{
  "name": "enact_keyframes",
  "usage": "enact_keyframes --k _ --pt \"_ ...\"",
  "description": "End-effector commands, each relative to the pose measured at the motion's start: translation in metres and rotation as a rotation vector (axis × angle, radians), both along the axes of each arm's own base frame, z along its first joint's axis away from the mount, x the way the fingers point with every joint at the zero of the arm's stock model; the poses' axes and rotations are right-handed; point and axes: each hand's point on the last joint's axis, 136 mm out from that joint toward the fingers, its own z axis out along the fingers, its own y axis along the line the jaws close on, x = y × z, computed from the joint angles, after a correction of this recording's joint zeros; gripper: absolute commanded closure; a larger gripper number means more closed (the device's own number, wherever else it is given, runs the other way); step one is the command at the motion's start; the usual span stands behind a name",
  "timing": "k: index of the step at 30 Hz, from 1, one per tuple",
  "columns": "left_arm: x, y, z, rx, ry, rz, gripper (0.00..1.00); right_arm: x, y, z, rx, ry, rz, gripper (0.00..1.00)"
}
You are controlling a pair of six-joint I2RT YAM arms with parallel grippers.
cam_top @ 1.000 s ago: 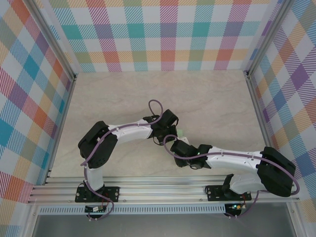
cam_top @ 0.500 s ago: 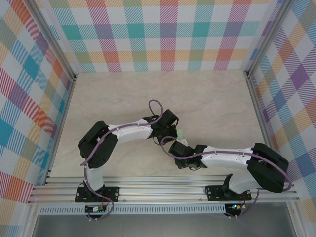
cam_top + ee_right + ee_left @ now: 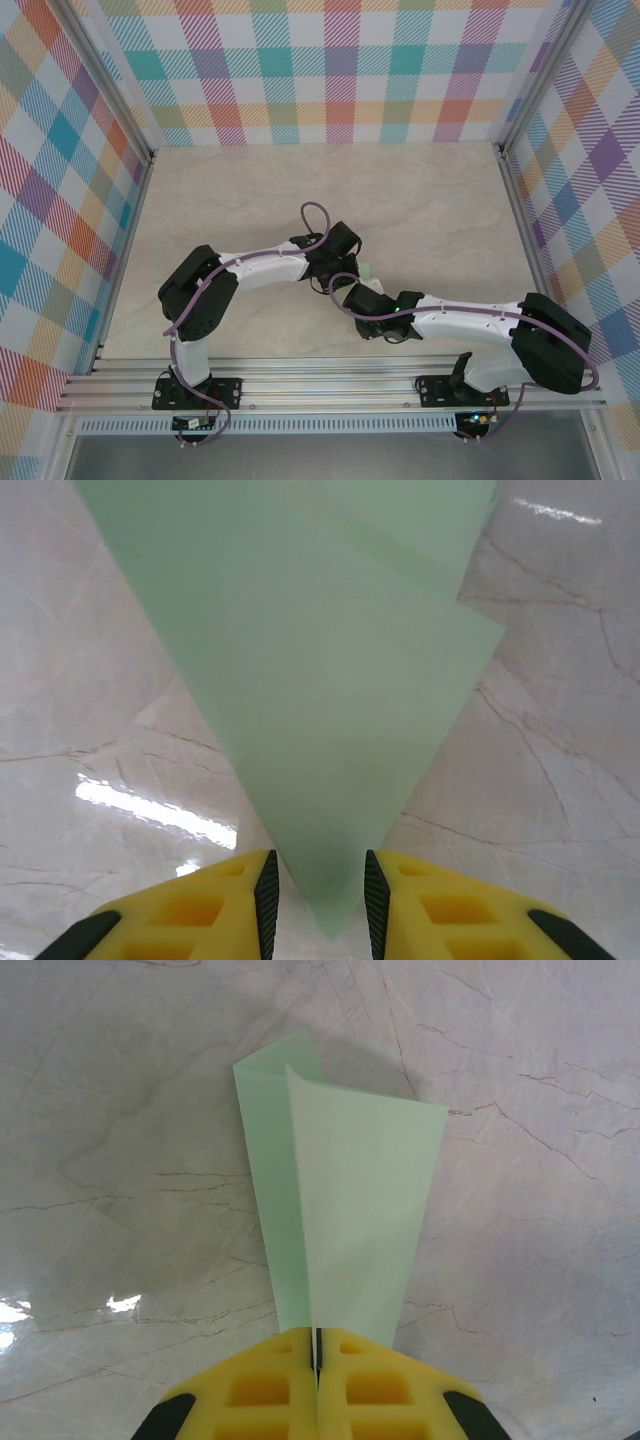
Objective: Fold a paper plane with a square sheet of paper (pick it up from the middle)
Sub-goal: Fold the wing for the fifth time at the center of the table.
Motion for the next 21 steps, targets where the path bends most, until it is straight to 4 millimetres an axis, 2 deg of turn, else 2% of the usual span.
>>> enact_keyframes --k 1,15,19,21 --pt "-0.002 0.002 0.003 0.018 0.001 -0.015 0.98 0.005 0.007 0.013 0.017 -0.023 -0.003 0.69" --pt "-0.003 0.002 0.002 0.018 0.008 -0.016 0.99 0.009 0.014 -0.013 -0.024 0.005 -0.011 0.86" --pt "-0.004 0.004 0.002 0.024 0.008 -0.016 0.99 0.006 0.018 -0.018 -0.020 0.023 -0.003 0.88" --pt "-0.003 0.004 0.001 0.026 0.008 -0.014 0.99 0.006 0.017 -0.018 -0.029 0.029 -0.007 0.85"
